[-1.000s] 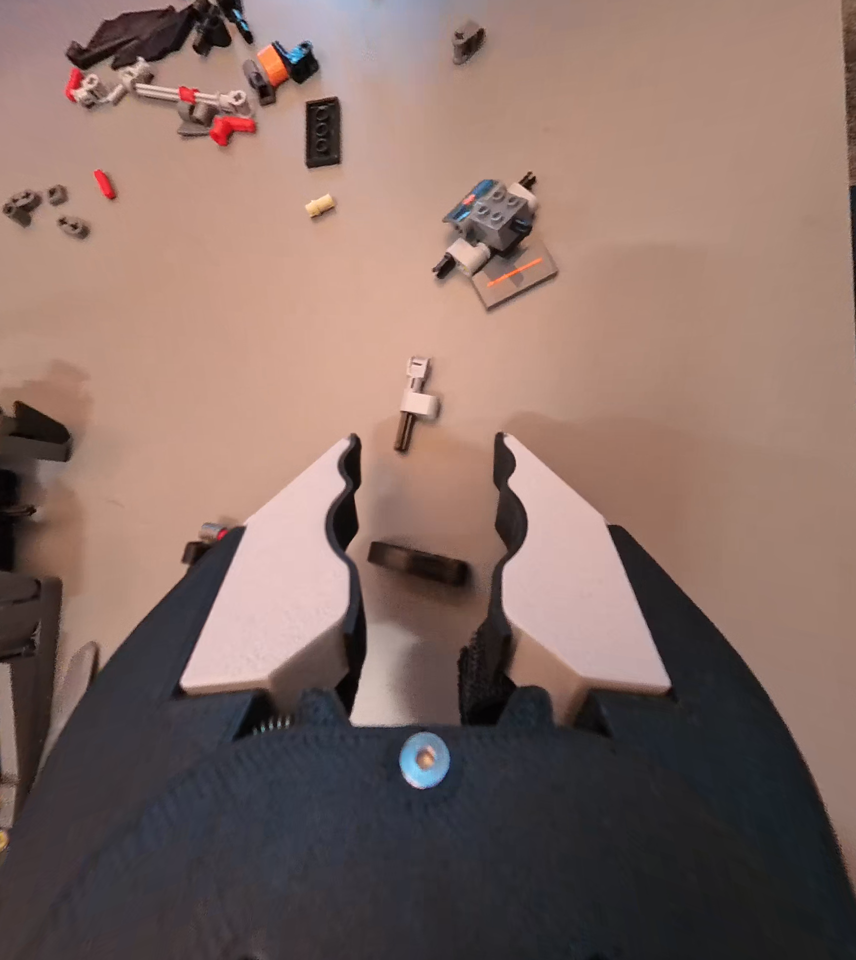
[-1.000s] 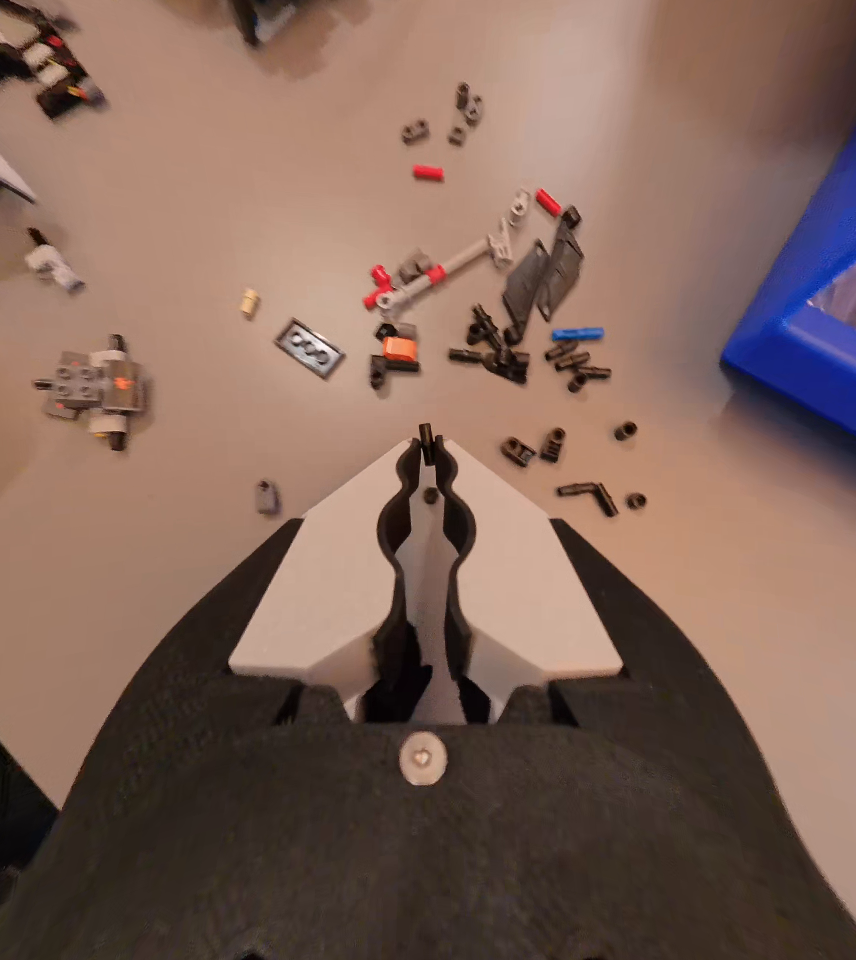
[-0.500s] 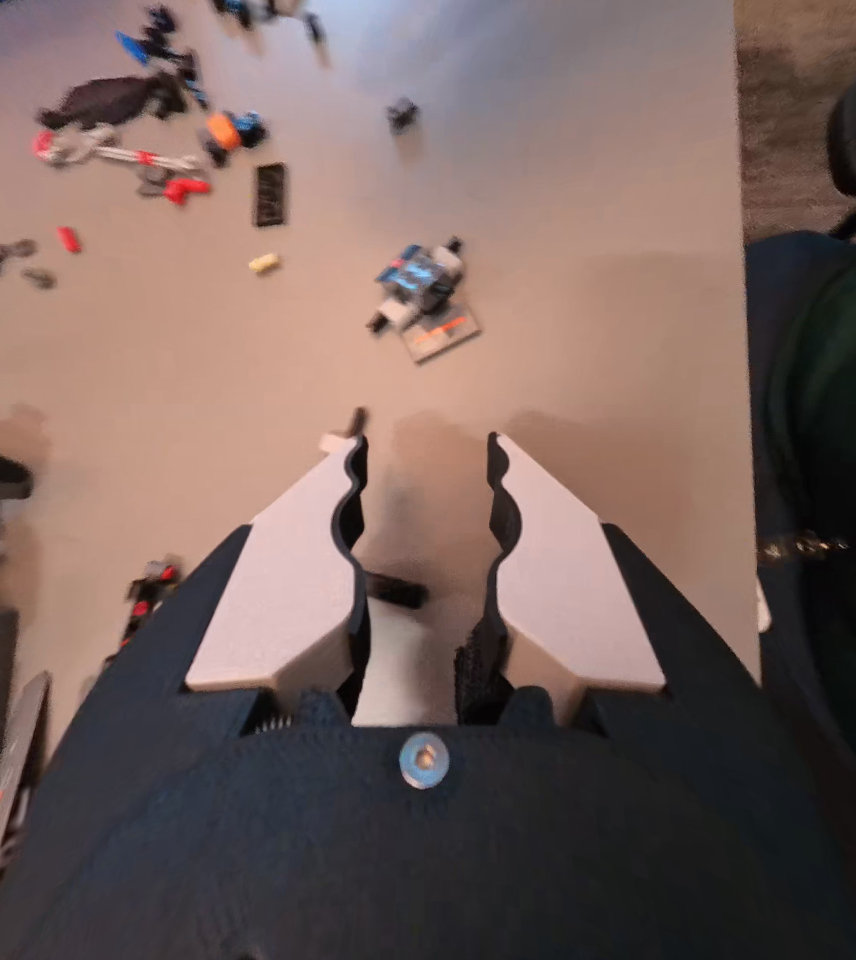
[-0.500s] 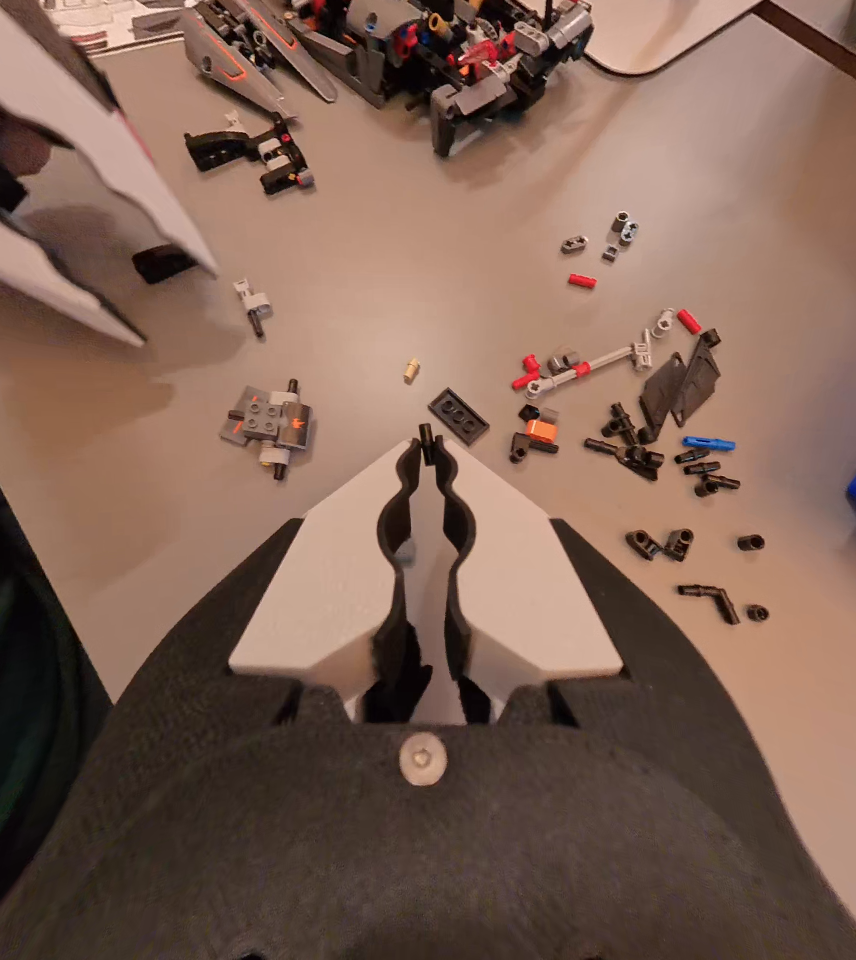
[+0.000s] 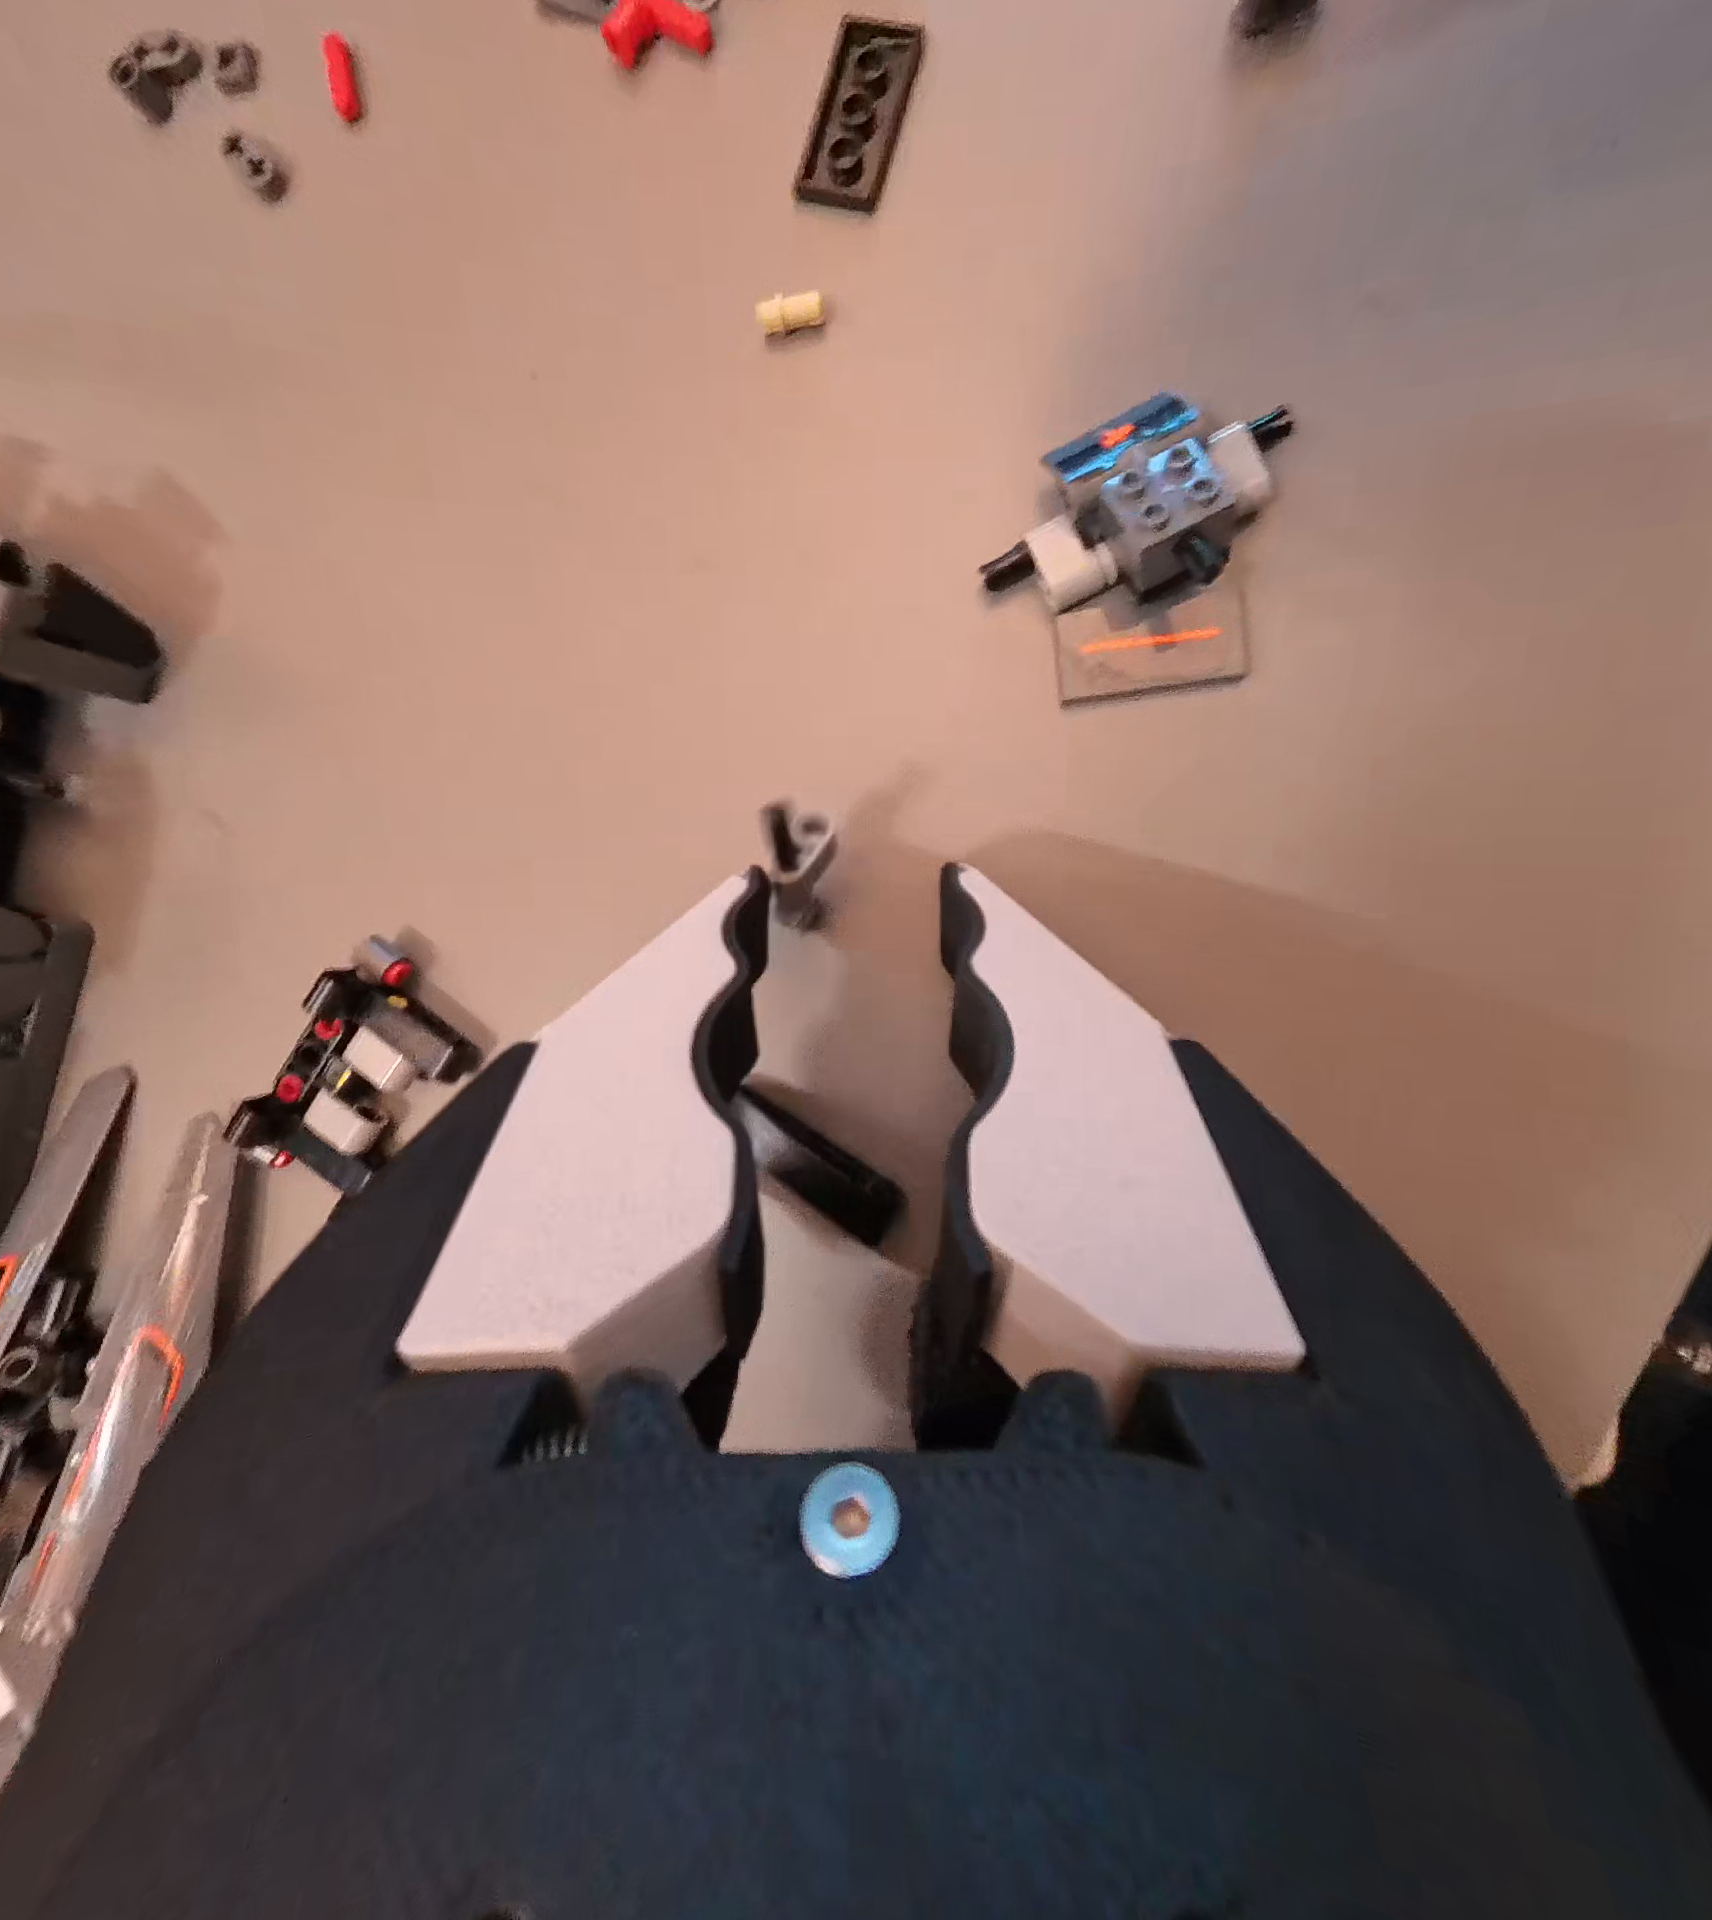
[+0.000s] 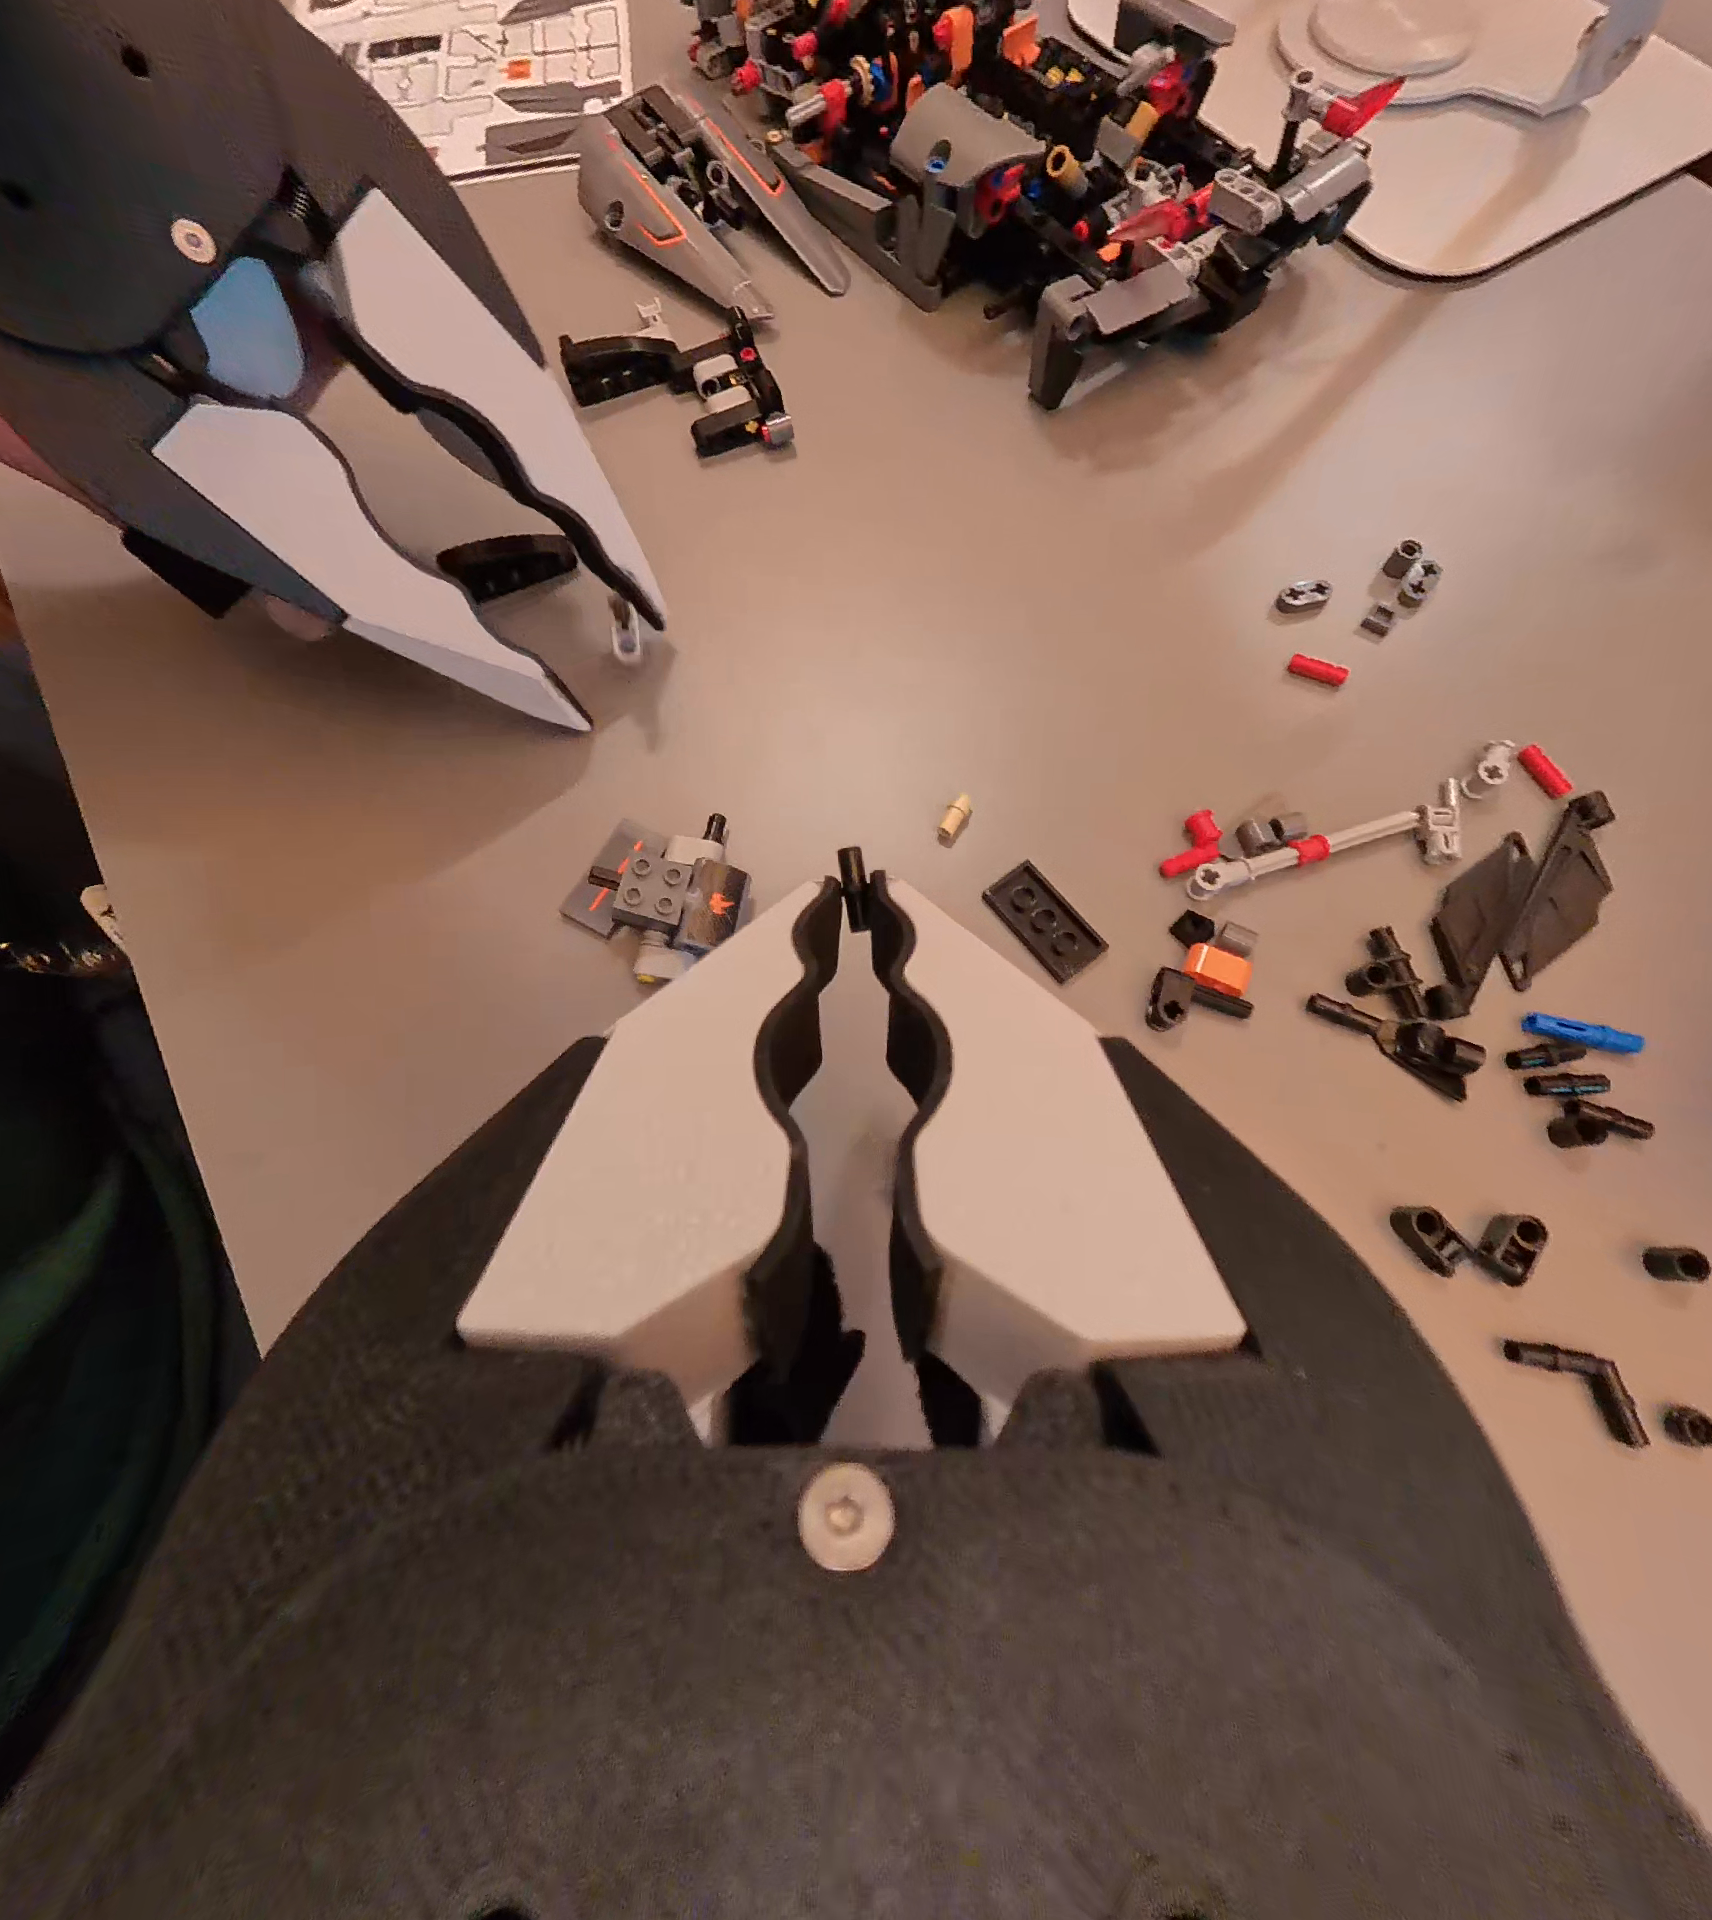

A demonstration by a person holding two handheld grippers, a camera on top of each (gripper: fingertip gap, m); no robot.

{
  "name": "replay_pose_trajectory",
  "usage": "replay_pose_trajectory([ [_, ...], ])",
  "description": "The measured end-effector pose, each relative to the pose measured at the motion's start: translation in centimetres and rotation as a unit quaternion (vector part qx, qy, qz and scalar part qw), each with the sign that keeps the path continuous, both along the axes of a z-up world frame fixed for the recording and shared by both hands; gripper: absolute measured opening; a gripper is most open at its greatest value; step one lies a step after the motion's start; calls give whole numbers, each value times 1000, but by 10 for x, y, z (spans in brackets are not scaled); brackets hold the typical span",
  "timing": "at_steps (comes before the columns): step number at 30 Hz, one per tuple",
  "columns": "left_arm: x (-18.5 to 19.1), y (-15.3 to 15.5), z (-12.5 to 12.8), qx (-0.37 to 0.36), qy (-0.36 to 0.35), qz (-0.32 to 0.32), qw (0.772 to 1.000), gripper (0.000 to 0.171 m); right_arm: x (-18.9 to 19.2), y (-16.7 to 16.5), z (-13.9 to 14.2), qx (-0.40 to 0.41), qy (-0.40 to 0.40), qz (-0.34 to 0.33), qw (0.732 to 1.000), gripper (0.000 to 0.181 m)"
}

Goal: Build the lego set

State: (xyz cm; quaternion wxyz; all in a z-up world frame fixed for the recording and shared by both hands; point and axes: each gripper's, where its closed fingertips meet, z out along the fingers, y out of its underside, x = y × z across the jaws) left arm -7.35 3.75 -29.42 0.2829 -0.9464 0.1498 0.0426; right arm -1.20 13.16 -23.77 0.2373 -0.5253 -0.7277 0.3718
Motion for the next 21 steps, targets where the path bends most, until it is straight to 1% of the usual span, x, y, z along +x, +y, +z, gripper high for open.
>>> replay_pose_trajectory([
  [2,0,4,1,4,2,-2,1000,35,-1,-4,1,-2,4,8,1000,3],
  [6,1,6,3,10,28,-18,999,36,-2,-10,3,-7,14,20,1000,3],
  [7,4,6,4,14,29,-33,999,38,-2,-11,3,-10,16,23,1000,3],
  [9,0,7,6,16,50,-39,998,36,-2,-12,2,-14,17,26,999,3],
  [11,5,7,7,13,45,-67,997,39,-1,-13,0,-17,18,28,999,3],
  [16,10,15,3,11,59,-119,991,36,1,-13,0,-21,20,33,999,3],
  [19,18,18,1,14,48,-149,987,29,3,-14,2,-24,23,37,999,3],
  [21,19,20,0,14,48,-156,987,22,3,-16,1,-26,24,42,999,3],
])
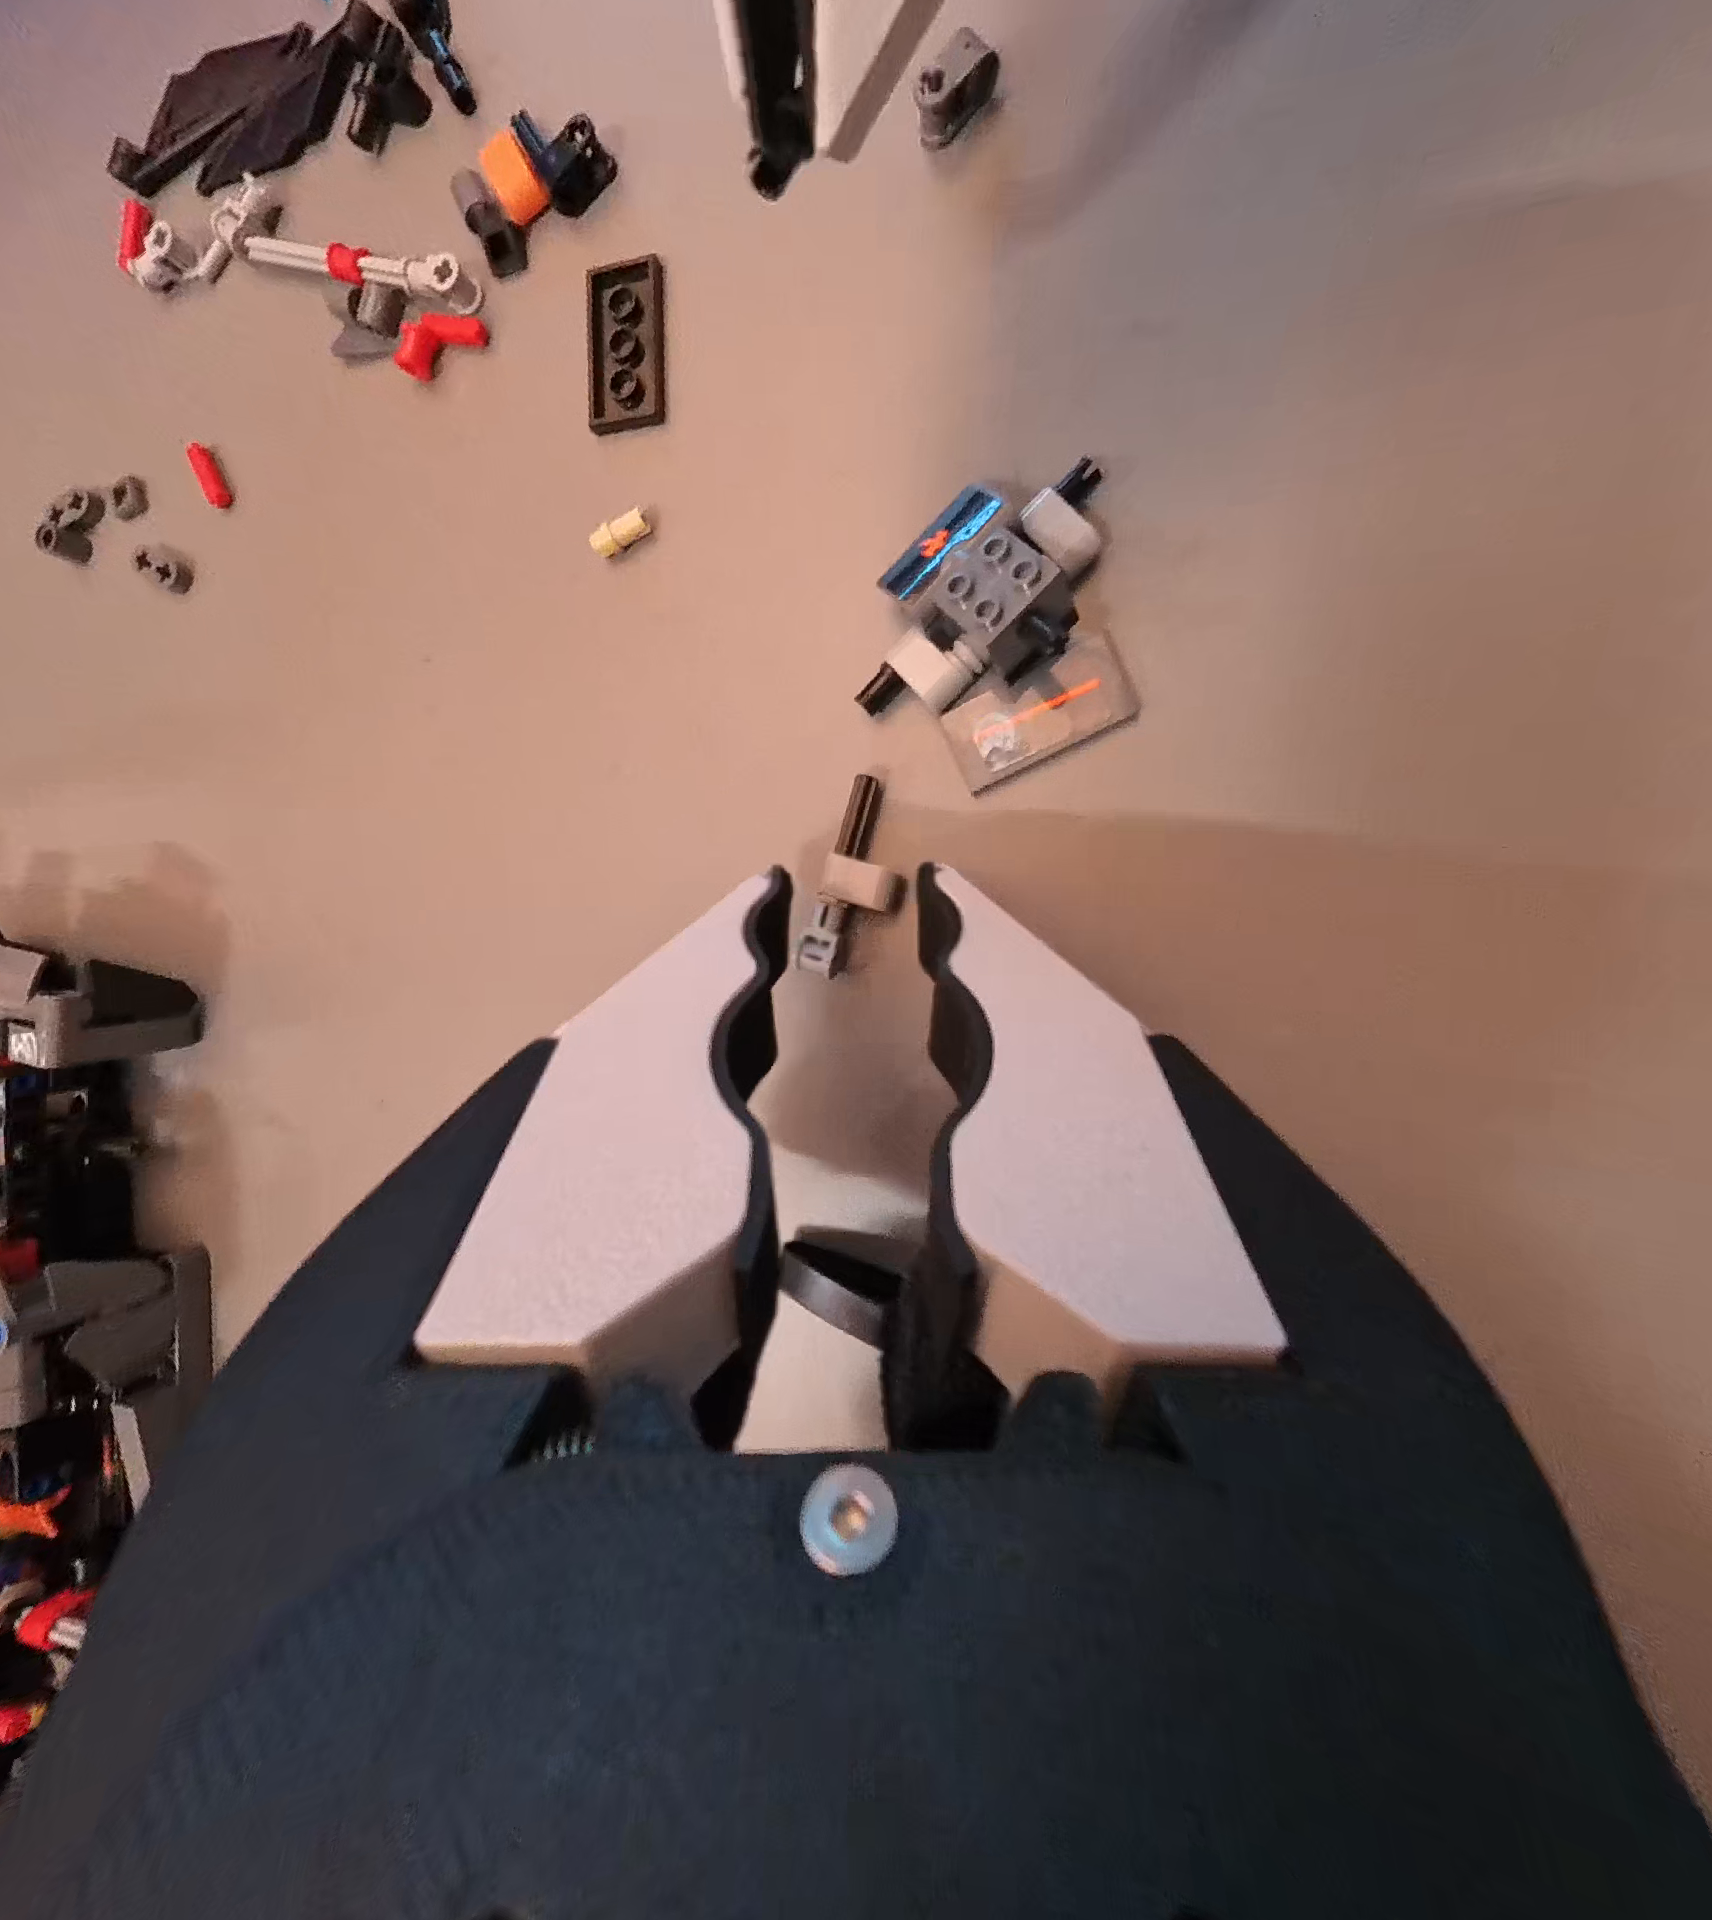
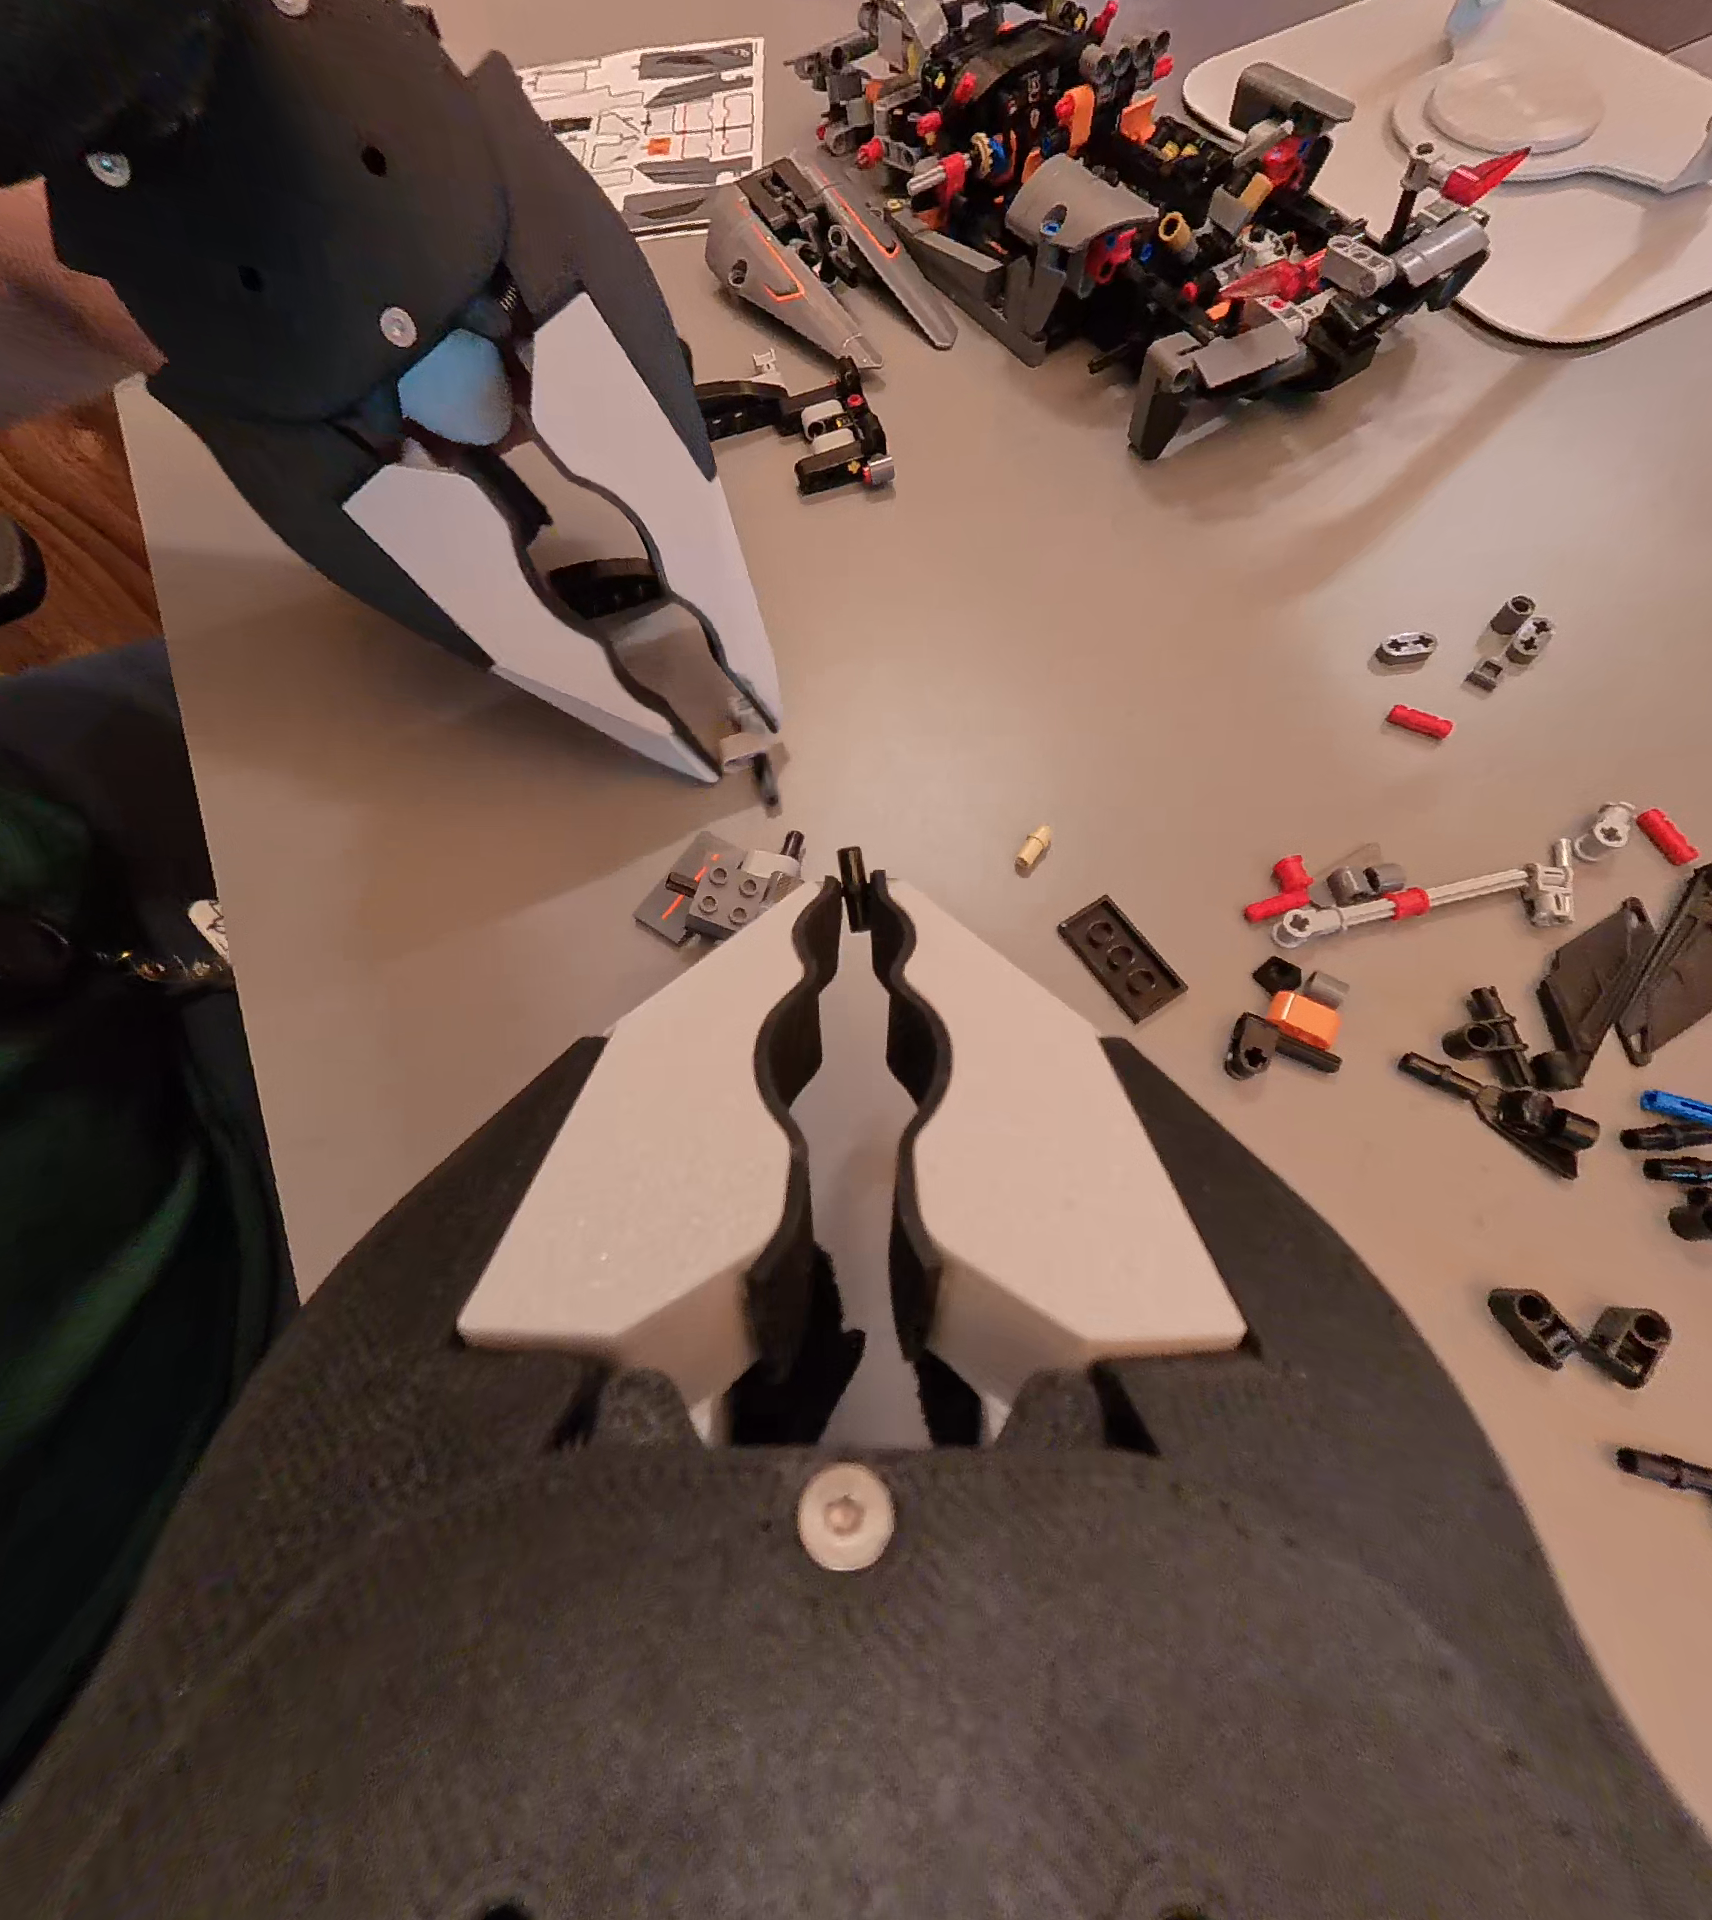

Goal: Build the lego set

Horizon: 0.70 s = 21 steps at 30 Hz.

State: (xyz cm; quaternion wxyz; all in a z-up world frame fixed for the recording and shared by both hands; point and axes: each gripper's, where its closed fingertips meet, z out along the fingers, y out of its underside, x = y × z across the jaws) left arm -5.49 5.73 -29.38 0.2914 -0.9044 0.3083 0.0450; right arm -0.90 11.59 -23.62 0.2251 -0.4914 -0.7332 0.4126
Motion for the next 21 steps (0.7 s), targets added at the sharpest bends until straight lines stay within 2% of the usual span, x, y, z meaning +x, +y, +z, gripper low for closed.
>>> replay_pose_trajectory([
  [2,0,1,-1,1,1,-5,1000,14,0,-2,-1,1,0,6,1000,3],
  [7,-1,2,-1,12,-1,-11,1000,13,-4,-14,-5,10,2,35,999,2],
  [13,-8,0,18,54,-7,4,998,13,-18,-44,-6,53,20,91,994,3],
  [18,-16,-10,22,57,-4,2,998,13,-33,-60,-20,89,-3,118,989,2],
  [21,-25,-12,23,65,-13,23,998,13,-38,-65,-25,90,-17,125,988,3],
])
